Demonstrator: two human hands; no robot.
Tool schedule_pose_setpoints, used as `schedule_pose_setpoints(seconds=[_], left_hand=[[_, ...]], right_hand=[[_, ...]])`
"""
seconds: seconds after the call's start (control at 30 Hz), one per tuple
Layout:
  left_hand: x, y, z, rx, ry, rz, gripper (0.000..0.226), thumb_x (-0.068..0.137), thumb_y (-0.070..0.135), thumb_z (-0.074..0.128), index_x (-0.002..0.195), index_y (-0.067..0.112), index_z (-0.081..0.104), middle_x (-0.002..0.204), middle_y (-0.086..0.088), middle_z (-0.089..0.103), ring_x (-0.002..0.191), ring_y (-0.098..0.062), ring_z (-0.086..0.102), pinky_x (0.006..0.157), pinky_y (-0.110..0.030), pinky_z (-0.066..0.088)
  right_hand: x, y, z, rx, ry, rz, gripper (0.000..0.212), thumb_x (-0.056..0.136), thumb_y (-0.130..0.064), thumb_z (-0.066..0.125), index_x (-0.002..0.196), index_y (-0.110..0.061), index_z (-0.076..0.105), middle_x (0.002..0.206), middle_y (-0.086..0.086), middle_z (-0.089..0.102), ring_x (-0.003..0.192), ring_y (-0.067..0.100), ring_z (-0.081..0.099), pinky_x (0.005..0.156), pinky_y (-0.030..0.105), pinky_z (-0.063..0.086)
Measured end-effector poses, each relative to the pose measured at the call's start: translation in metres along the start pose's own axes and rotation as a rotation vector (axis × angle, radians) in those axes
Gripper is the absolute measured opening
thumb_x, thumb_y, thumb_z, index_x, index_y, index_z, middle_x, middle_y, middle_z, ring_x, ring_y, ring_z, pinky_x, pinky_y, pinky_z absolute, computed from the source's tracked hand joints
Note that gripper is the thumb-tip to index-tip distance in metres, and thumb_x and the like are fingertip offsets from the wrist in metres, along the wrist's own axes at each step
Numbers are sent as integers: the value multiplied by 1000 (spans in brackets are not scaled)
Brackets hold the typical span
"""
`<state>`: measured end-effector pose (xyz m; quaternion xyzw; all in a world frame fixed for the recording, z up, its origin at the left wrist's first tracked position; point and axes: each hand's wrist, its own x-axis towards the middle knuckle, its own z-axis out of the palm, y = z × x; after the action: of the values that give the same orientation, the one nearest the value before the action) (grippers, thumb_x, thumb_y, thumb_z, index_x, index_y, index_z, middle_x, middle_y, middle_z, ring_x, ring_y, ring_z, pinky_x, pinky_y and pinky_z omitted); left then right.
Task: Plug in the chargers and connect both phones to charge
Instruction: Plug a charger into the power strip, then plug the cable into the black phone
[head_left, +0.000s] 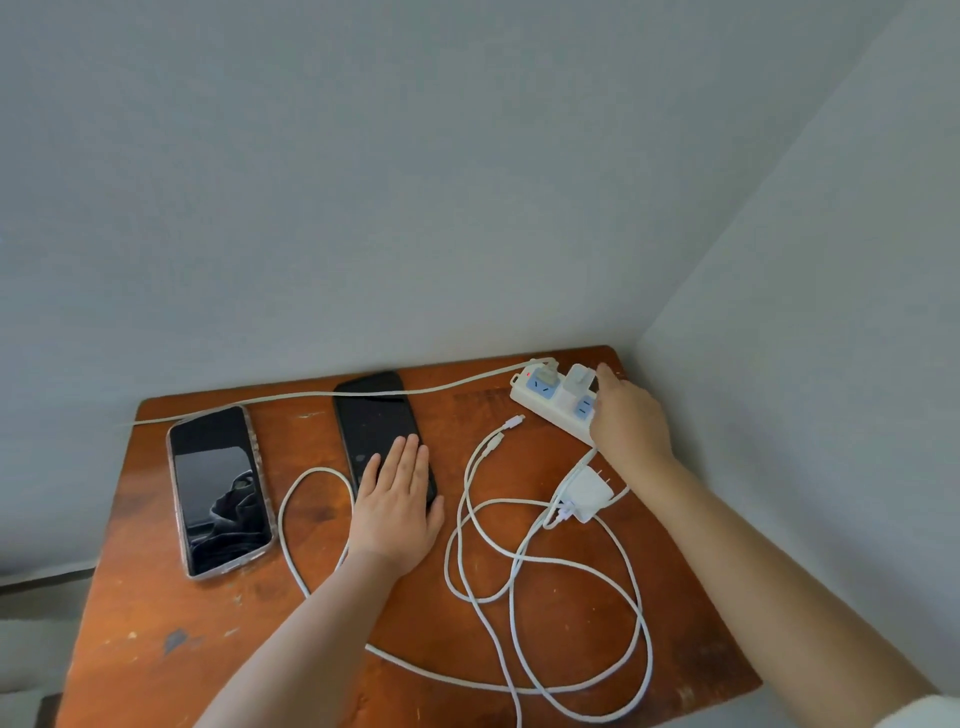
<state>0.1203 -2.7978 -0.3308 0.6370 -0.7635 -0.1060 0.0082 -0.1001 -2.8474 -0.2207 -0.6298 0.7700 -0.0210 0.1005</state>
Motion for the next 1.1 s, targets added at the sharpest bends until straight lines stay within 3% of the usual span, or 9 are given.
schedule_pose_setpoints(seconds=[0.13, 0.3, 0.47, 0.6, 0.7, 0.77, 0.9, 0.97, 1.1], left_hand=[[0, -1, -1, 13, -8, 3, 62, 93, 47, 19, 143, 15, -1, 155, -4, 1, 142, -19, -7, 107, -33, -13], [1, -2, -2, 43, -49, 28, 62, 94, 47, 20, 143, 14, -2, 155, -6, -2, 141, -20, -8, 108, -34, -13], [-7, -13, -8, 4, -102, 66, 62, 95, 43, 26, 143, 14, 1, 155, -5, -1, 141, -19, -8, 111, -35, -10], [-31, -25, -14, -9, -104, 94, 60, 95, 42, 25, 143, 14, 4, 155, -5, 2, 141, -18, -8, 112, -41, -11], [-52, -38, -15, -5, -113, 131, 59, 95, 42, 25, 143, 16, 3, 155, -4, 1, 141, -18, -8, 110, -39, -13], [-70, -48, -14, 1, -124, 156, 59, 95, 43, 25, 143, 16, 3, 155, -3, 1, 141, -18, -9, 108, -37, -16], [-100, -74, -11, -4, -139, 152, 61, 94, 44, 25, 143, 16, 2, 155, -3, -1, 139, -17, -15, 108, -37, -16], [-109, -84, -11, -5, -126, 132, 63, 92, 52, 14, 143, 16, 3, 155, -4, 1, 135, -16, -19, 109, -37, -16], [-123, -103, -12, -16, -157, 135, 111, 54, 70, -37, 143, 18, 4, 155, -3, 2, 139, -18, -12, 108, -35, -16]], right_hand=[[-25, 5, 9, 140, 62, 88, 23, 96, -13, 44, 112, 0, 54, 112, 19, 65, 104, 31, 62, 76, 34, 53], [-54, 11, 24, 188, 57, 106, 30, 100, -19, 34, 108, -2, 57, 108, 17, 67, 98, 27, 63, 62, 25, 39], [-77, 20, 31, 241, 127, 157, 26, 98, -17, 39, 107, -2, 58, 112, 16, 66, 100, 27, 63, 61, 24, 40], [-106, 17, 43, 276, 81, 138, 24, 96, -11, 42, 109, -1, 58, 104, 17, 67, 97, 30, 62, 66, 27, 41], [-131, 9, 57, 267, -48, 136, 31, 95, -16, 45, 124, -6, 52, 119, 11, 63, 109, 25, 59, 83, 31, 50], [-149, 3, 67, 214, -105, 104, 33, 94, -19, 48, 125, -8, 53, 126, 9, 59, 115, 22, 54, 93, 31, 47], [-171, -13, 82, 122, -27, -19, 30, 91, -20, 52, 117, -8, 60, 124, 8, 61, 116, 20, 52, 98, 28, 42], [-173, -25, 85, 142, -19, -64, 29, 90, -20, 54, 115, -7, 62, 121, 9, 63, 114, 21, 54, 97, 29, 43], [-160, -60, 93, 154, -38, -88, 37, 92, -32, 50, 122, -10, 56, 125, 8, 60, 115, 21, 53, 92, 29, 46]])
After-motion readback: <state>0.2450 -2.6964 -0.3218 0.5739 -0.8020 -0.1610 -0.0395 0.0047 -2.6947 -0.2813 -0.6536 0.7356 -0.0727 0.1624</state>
